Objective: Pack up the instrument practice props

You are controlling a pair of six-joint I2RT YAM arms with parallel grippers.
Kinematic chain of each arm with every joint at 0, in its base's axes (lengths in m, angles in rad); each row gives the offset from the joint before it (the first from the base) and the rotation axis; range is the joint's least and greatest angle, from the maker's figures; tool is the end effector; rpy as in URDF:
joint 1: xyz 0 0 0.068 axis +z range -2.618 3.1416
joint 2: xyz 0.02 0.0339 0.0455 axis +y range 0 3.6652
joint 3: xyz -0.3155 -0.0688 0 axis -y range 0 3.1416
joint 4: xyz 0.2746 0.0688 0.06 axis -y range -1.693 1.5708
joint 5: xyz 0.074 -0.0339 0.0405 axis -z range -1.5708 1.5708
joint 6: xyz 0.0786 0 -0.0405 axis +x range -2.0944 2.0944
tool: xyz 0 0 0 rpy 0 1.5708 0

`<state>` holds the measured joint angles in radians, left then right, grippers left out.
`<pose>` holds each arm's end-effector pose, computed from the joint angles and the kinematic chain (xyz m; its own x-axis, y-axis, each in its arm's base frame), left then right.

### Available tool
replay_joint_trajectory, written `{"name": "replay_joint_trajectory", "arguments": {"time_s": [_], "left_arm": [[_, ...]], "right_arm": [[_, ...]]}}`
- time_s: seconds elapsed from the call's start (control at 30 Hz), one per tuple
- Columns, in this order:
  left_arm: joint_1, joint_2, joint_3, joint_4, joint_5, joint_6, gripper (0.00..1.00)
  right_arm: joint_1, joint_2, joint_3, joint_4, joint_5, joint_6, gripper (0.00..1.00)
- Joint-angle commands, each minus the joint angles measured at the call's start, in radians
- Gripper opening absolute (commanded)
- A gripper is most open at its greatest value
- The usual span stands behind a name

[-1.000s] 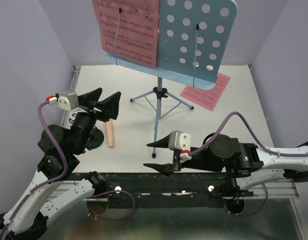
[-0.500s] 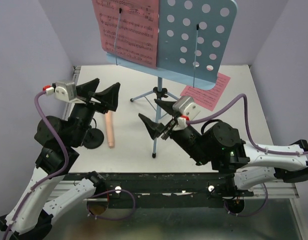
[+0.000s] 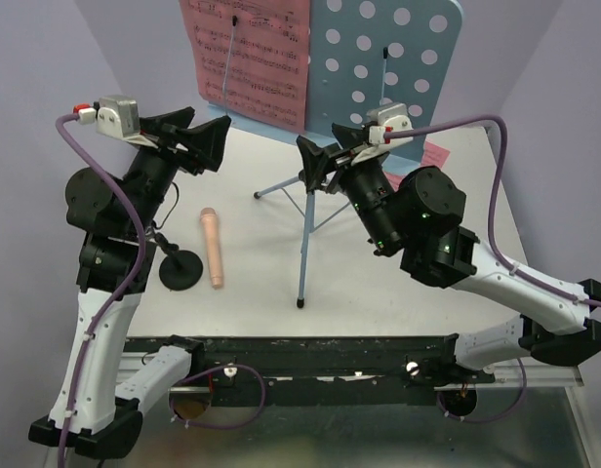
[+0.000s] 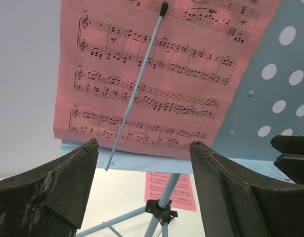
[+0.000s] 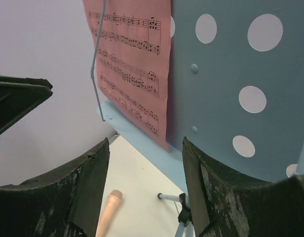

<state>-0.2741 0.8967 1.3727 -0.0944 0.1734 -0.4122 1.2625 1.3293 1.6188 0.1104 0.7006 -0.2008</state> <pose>0.1698 -0.0618 0.5955 0.1599 -0.4549 -0.8761 0.5291 0.7887 -0.3129 0.1436 0.2839 0.6079 0.2251 0.2044 -0.9527 -0.5137 0.8557 0.0622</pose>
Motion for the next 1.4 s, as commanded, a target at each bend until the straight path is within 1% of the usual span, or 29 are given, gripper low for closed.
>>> {"name": "replay_joint_trajectory", "arguments": {"time_s": [0.0,0.07,0.13,0.23,0.4,0.53,0.77,1.13,1.37], "left_arm": [[0.096,0.054,0.014,0.068,0.175,-0.088,0.83],[0.133,0.067,0.002,0.088,0.211,-0.117,0.81],[0.162,0.082,-0.004,0.142,0.245,-0.138,0.79],[0.179,0.105,0.009,0.159,0.267,-0.143,0.76],[0.179,0.154,0.052,0.182,0.305,-0.105,0.74],[0.179,0.182,0.084,0.196,0.321,-0.077,0.73],[0.179,0.222,0.134,0.206,0.331,-0.065,0.72],[0.179,0.226,0.118,0.234,0.344,-0.08,0.7],[0.179,0.219,0.101,0.243,0.345,-0.085,0.7]], "right_arm": [[-0.041,0.03,0.041,-0.058,-0.065,0.06,0.67],[-0.052,0.041,0.049,-0.063,-0.085,0.058,0.67],[-0.06,0.051,0.05,-0.063,-0.095,0.058,0.67],[-0.074,0.068,0.059,-0.063,-0.105,0.058,0.67],[-0.101,0.094,0.072,-0.052,-0.11,0.049,0.66],[-0.107,0.094,0.059,-0.009,-0.099,0.034,0.64],[-0.117,0.1,0.036,0.041,-0.07,0.027,0.64],[-0.149,0.165,0.052,0.09,-0.044,0.057,0.64],[-0.172,0.205,0.078,0.106,-0.065,0.077,0.58]]}}
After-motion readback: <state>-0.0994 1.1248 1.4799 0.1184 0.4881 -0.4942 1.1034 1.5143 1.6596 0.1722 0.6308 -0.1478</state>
